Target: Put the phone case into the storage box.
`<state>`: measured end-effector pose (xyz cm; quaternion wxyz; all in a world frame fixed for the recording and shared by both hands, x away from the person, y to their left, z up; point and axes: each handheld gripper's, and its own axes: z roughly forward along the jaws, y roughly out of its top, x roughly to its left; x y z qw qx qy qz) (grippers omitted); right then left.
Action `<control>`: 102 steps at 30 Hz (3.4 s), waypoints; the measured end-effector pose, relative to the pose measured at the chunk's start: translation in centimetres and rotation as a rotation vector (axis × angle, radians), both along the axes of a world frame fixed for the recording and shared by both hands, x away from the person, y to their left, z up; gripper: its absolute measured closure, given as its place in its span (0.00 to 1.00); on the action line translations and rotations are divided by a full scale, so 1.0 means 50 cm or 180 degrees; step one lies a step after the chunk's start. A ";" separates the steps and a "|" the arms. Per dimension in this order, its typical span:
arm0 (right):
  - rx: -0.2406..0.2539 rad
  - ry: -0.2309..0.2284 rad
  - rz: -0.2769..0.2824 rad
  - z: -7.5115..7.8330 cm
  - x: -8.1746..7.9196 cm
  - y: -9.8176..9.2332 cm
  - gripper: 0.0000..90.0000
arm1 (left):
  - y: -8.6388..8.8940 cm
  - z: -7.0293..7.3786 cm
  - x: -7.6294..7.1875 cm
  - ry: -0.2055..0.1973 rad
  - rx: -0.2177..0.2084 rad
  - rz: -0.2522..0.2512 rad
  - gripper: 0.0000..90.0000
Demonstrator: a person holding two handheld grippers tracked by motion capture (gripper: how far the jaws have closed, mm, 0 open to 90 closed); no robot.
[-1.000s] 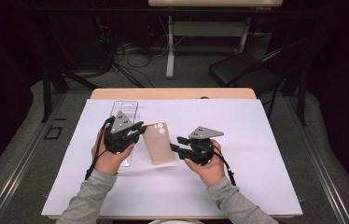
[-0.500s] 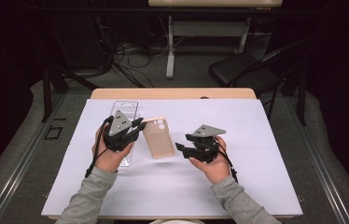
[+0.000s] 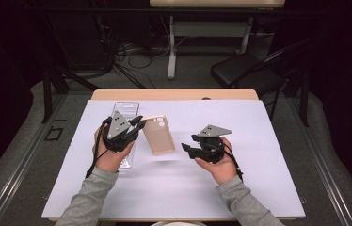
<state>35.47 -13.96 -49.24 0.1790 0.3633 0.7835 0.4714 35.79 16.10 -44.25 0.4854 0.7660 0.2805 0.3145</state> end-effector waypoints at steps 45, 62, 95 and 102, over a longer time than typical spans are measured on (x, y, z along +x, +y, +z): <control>0.0012 0.0041 -0.0361 0.000 -0.004 -0.052 0.00 | 0.050 0.013 0.033 0.0032 -0.0249 0.0027 0.88; 0.0069 0.0052 -0.0513 0.009 0.001 -0.079 0.00 | 0.074 0.019 0.049 0.0164 -0.0378 0.0046 0.88; 0.0010 0.0008 -0.0689 0.018 0.002 -0.108 0.00 | 0.065 0.120 0.148 0.0112 0.0253 -0.0380 0.88; -0.0043 0.0011 -0.0722 0.013 0.000 -0.109 0.00 | 0.071 0.123 0.175 0.0145 0.0345 -0.0508 0.88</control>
